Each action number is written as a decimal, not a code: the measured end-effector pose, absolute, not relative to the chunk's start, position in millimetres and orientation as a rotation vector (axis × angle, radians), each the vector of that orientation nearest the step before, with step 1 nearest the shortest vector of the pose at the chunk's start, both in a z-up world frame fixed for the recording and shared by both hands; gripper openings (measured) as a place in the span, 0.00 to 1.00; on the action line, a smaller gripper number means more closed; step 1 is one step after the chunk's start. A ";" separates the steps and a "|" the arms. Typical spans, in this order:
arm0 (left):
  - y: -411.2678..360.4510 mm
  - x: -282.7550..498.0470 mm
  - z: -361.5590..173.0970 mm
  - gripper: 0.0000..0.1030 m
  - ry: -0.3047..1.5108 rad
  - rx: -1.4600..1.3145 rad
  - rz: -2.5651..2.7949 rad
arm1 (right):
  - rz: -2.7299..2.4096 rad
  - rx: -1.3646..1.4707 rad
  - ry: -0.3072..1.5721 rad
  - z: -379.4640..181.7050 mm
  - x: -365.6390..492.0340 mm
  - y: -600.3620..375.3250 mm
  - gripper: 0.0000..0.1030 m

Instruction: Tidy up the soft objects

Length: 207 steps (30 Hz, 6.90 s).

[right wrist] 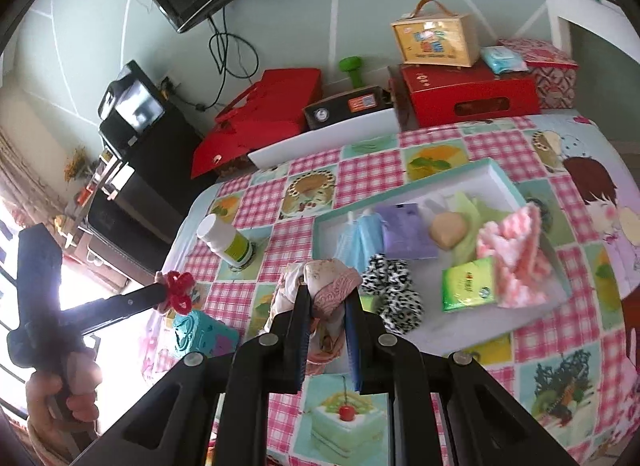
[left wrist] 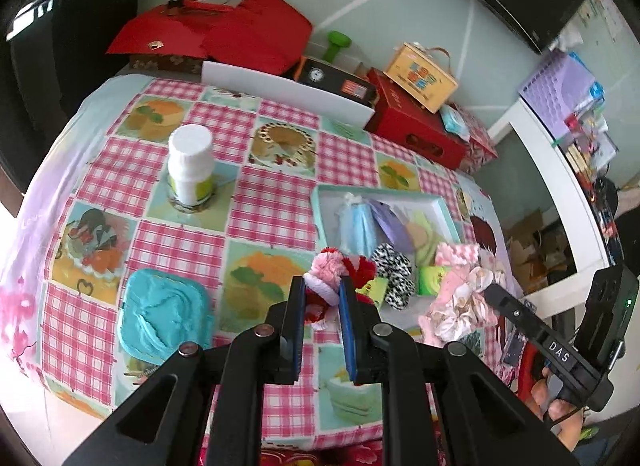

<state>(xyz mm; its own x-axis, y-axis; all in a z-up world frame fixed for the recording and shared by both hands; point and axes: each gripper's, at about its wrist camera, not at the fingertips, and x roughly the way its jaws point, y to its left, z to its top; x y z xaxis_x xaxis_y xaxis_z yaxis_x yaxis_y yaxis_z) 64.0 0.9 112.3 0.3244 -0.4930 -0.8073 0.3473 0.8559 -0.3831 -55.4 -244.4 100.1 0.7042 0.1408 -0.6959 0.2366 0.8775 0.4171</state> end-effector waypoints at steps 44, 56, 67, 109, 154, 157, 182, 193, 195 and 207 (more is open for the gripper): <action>-138.0 101.4 27.3 0.16 1.248 0.028 -0.623 | -0.199 0.573 0.927 25.1 -11.7 -336.1 0.17; -150.8 122.8 13.0 0.17 1.268 0.000 -0.626 | -0.223 0.506 0.963 20.8 11.6 -341.0 0.19; -145.4 127.4 16.1 0.58 1.260 -0.017 -0.604 | -0.247 0.473 0.965 27.5 16.5 -339.8 0.21; -48.3 83.8 47.5 0.98 1.139 -0.034 -0.344 | -0.383 0.238 1.022 50.5 -35.8 -279.0 1.00; -10.6 -23.9 1.3 0.98 1.020 0.207 -0.253 | -0.351 0.180 1.021 -16.7 -94.6 -197.2 1.00; -11.2 -27.3 -4.3 0.98 1.023 0.246 -0.196 | -0.356 0.171 1.002 -15.0 -98.4 -195.5 1.00; -4.8 -25.5 -9.8 0.98 1.026 0.203 -0.172 | -0.401 0.161 0.930 -8.6 -107.2 -196.9 1.00; -3.8 -25.9 -11.1 0.98 1.034 0.192 -0.177 | -0.411 0.167 0.902 -14.0 -111.3 -197.7 1.00; -4.0 -26.0 -11.3 0.98 1.033 0.192 -0.177 | -0.412 0.164 0.897 -14.1 -111.9 -196.9 1.00; -4.1 -25.3 -13.4 0.98 1.038 0.193 -0.179 | -0.430 0.123 0.866 -12.4 -115.8 -189.5 1.00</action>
